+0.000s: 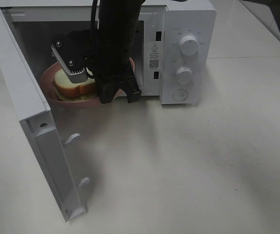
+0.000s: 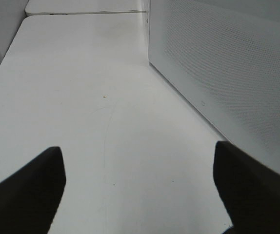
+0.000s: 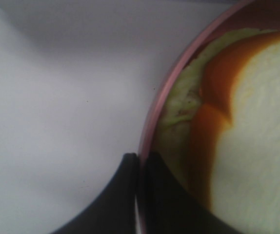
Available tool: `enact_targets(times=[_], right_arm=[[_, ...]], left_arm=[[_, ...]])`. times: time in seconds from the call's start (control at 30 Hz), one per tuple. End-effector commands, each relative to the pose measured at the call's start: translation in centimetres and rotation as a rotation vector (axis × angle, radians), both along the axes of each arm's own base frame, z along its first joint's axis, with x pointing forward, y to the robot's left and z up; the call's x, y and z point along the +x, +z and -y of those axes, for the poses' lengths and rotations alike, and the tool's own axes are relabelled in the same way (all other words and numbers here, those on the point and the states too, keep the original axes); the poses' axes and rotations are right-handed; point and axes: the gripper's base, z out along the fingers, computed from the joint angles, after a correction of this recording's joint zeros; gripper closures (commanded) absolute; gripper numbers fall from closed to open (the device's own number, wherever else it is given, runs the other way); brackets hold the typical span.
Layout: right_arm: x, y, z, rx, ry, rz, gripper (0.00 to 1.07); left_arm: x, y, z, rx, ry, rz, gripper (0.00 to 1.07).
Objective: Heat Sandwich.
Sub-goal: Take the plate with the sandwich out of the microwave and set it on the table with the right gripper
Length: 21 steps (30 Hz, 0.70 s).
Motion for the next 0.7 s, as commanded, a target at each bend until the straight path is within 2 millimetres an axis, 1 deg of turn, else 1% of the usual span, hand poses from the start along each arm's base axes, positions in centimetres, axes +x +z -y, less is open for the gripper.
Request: enact_targets(times=[0.03,0.33,0.4,0.7], right_arm=[[-0.4,1.1,-0.2,0.017,0.003,0.015,1.07],[-0.8,2.1,0.1,0.016,0.005,0.012,1.07],[-0.9,2.0,0.1,0.012,0.006,0.008,1.07],[-2.1,2.5,1.5,0.0,0.005,0.019,1.07]], left_arm=[[-0.2,0.0,0.1,-0.006,-0.009,0.021,0.3],[-0.2,0.0,0.1,-0.006,-0.009,0.021,0.3],[-0.2,0.0,0.1,-0.006,-0.009,0.021,0.3],[-0.2,0.0,0.1,-0.006,-0.009,0.021,0.3]])
